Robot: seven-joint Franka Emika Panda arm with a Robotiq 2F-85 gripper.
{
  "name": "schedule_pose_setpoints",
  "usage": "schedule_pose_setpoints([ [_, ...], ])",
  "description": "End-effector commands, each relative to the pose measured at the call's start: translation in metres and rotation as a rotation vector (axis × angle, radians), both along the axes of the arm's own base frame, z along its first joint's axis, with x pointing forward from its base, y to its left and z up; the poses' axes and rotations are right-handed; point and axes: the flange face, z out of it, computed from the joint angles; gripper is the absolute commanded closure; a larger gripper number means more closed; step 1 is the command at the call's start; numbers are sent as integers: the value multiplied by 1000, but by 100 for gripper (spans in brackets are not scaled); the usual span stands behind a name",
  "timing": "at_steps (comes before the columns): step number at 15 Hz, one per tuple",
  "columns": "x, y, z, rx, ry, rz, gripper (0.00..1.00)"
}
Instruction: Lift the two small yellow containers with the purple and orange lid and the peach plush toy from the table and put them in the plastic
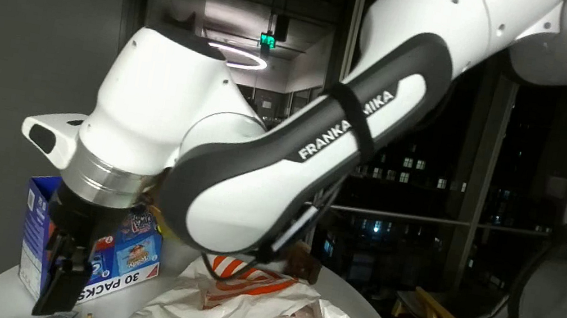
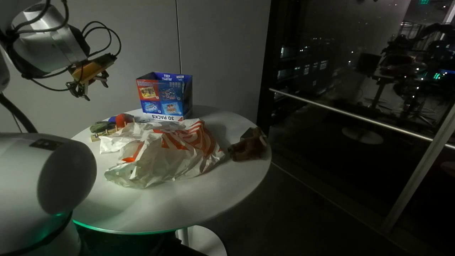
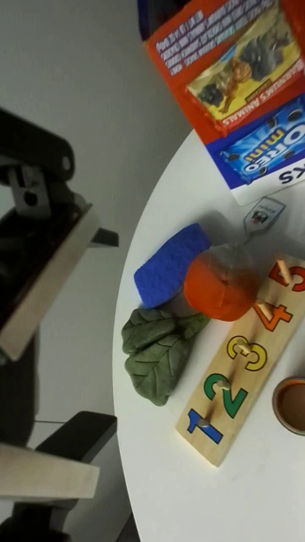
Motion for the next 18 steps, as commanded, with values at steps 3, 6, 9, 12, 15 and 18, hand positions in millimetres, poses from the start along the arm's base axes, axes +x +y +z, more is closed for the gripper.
schedule_pose_setpoints([
  [3, 43, 38, -16, -6, 102, 5, 0],
  [6, 54, 40, -34, -73, 100, -3, 0],
  [9, 58, 44, -56, -125, 113, 20, 0],
  [12, 58, 50, -77, -144, 132, 40, 0],
  [15, 60, 54, -94, -205, 99, 44, 0],
  [18, 65, 55, -100, -247, 55, 36, 0],
])
